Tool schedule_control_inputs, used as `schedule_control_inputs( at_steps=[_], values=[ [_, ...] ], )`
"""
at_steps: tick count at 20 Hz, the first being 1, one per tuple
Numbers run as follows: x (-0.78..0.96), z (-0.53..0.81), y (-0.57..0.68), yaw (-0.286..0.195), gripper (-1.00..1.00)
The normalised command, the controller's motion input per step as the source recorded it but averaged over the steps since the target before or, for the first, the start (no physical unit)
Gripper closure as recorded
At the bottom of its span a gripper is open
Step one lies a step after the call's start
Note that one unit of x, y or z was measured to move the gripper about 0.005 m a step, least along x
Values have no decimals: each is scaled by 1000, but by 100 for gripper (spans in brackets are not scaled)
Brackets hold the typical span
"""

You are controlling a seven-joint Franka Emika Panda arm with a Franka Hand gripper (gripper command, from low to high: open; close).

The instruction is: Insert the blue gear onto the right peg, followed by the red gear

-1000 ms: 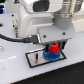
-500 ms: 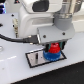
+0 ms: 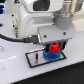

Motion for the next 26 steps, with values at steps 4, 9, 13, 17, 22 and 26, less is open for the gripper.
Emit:
schedule_control_inputs(
  at_steps=[4,9,13,17,22,26],
  values=[
    [58,146,-22,0,100],
    [2,319,-2,0,100],
    [43,163,-6,0,100],
    [95,104,-45,0,100],
    [178,-42,-57,0,100],
    [209,-135,-94,0,100]
  ],
)
